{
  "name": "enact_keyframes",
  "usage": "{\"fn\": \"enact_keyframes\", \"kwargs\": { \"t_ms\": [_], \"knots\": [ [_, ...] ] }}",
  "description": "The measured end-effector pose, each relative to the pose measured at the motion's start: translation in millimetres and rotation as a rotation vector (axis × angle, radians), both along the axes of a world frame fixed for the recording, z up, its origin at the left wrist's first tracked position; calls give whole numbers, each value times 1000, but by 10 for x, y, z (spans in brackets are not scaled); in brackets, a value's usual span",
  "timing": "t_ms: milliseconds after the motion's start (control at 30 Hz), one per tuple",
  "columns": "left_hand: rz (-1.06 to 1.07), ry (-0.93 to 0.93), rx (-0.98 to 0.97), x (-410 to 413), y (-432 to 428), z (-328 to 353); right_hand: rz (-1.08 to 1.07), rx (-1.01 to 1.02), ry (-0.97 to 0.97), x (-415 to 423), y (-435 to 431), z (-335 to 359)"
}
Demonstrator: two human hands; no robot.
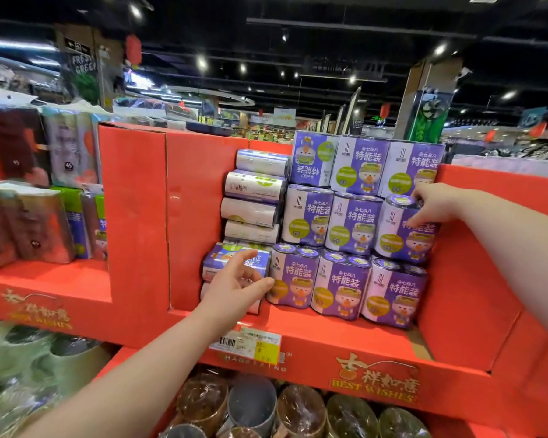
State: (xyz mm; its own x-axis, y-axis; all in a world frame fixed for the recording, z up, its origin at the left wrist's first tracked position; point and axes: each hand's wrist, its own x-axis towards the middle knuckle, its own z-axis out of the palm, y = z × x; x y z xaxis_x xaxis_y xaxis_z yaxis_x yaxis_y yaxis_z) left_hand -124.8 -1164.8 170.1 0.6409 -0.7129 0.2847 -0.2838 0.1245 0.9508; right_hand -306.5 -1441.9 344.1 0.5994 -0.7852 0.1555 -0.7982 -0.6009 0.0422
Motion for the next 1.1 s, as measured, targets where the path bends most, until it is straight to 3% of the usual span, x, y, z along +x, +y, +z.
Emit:
{"fn": "enact_keyframes", "kwargs": {
  "t_ms": [300,433,633,733,833,933,1100],
  "knots": [
    [57,-75,50,22,-34,-21,-73,-365,269,41,-15,-148],
    [82,-111,82,12,-51,-35,-58,-380,157,56,-76,-330],
    [156,-394,251,-27,-69,-38,-99,-418,34,95,61,-506],
    [189,-559,388,-75,-62,-34,-18,-466,-37,71,262,-531],
    [266,-779,526,-217,-19,-34,94,-429,83,4,622,-610],
    [369,-882,542,-348,-2,-18,186,-293,138,-115,994,-805],
    [487,-1028,581,-511,113,-34,337,-233,156,-277,1439,-1148]
  ]
}}
